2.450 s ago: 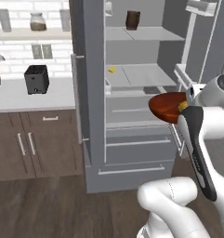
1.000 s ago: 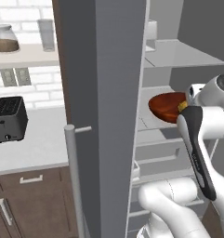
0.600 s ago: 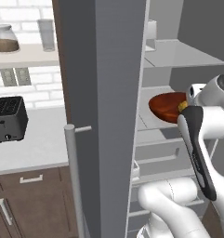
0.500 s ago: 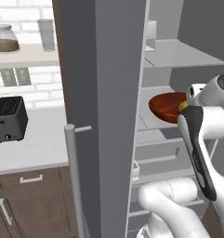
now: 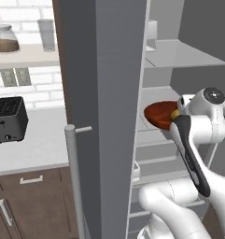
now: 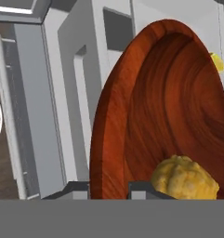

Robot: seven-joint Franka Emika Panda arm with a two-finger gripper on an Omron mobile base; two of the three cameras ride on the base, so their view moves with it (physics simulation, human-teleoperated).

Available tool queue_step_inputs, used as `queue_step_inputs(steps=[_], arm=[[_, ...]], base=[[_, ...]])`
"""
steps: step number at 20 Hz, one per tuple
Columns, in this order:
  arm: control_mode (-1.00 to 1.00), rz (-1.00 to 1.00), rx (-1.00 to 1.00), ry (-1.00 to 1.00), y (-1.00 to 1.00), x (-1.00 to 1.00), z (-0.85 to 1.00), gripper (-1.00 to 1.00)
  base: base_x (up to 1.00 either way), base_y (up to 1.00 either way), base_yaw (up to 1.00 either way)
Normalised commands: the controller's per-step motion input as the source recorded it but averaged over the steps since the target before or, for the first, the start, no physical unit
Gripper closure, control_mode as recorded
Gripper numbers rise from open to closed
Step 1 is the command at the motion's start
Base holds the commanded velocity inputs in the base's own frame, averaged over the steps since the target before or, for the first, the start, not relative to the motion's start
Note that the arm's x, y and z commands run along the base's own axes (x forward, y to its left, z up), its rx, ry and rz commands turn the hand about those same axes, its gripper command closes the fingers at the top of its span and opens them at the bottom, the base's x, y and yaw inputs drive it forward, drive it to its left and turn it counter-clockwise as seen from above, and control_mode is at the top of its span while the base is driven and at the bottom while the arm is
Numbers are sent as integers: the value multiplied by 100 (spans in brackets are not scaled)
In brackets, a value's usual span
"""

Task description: Pick the chicken drumstick and squash from their plates and place them in the bowl. Then put the bowl in the fridge.

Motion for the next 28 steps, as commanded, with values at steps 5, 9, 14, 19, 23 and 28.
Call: queue_step_inputs(steps=[5,9,14,19,23,28], arm=[[-100,0,3,0,-9,92,-23,100],[-100,0,2,0,-1,88,-18,100],[-100,0,3,2,0,81,-17,100],[-100,0,3,11,0,53,-11,100],[-100,0,1,8,0,39,-18,100],[-100,0,0,0,0,40,-29,100]], base=[[0,0,0],[0,0,0],[0,0,0],[0,0,0],[0,0,0],[0,0,0]])
